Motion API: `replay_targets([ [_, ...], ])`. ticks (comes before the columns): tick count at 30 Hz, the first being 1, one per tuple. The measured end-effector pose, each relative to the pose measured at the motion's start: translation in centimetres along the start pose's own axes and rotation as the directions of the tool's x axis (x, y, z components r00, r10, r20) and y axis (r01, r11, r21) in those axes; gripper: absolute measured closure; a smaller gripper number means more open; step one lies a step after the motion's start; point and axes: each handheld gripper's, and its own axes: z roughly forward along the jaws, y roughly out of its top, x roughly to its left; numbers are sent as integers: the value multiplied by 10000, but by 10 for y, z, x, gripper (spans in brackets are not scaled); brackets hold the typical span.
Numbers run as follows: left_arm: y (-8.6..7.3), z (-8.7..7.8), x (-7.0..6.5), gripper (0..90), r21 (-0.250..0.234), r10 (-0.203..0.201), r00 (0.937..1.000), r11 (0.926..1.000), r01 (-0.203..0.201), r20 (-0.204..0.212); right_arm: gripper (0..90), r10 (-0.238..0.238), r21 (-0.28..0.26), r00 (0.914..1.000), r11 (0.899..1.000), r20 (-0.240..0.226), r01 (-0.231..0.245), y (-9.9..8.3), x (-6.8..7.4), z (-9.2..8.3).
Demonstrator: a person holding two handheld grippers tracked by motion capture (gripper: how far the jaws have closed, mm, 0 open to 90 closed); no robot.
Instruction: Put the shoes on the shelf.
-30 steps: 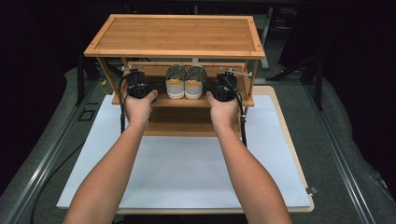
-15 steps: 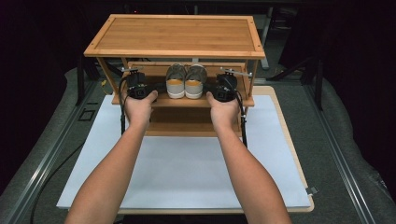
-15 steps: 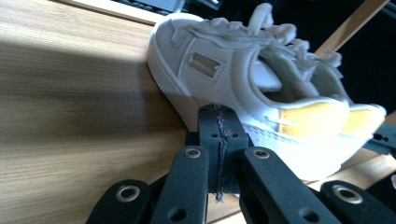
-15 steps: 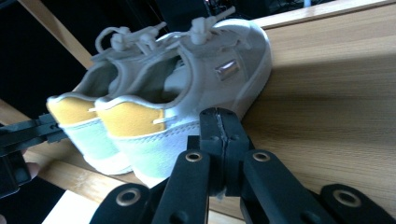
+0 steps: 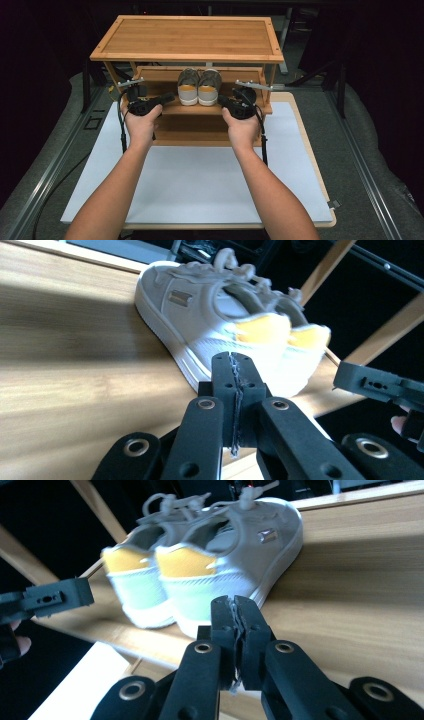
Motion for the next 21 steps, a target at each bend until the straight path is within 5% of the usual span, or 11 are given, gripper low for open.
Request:
replay_targets([
  [8,-20,-39,-5,898,146,657,9974,9977,-661,290,884,-541,-69,9985,9985,69,542,-21,1,-35],
  [21,-68,-77,7,896,668,1183,9908,9902,-1227,655,889,-1431,197,9895,9895,-184,1435,-71,-4,-73],
])
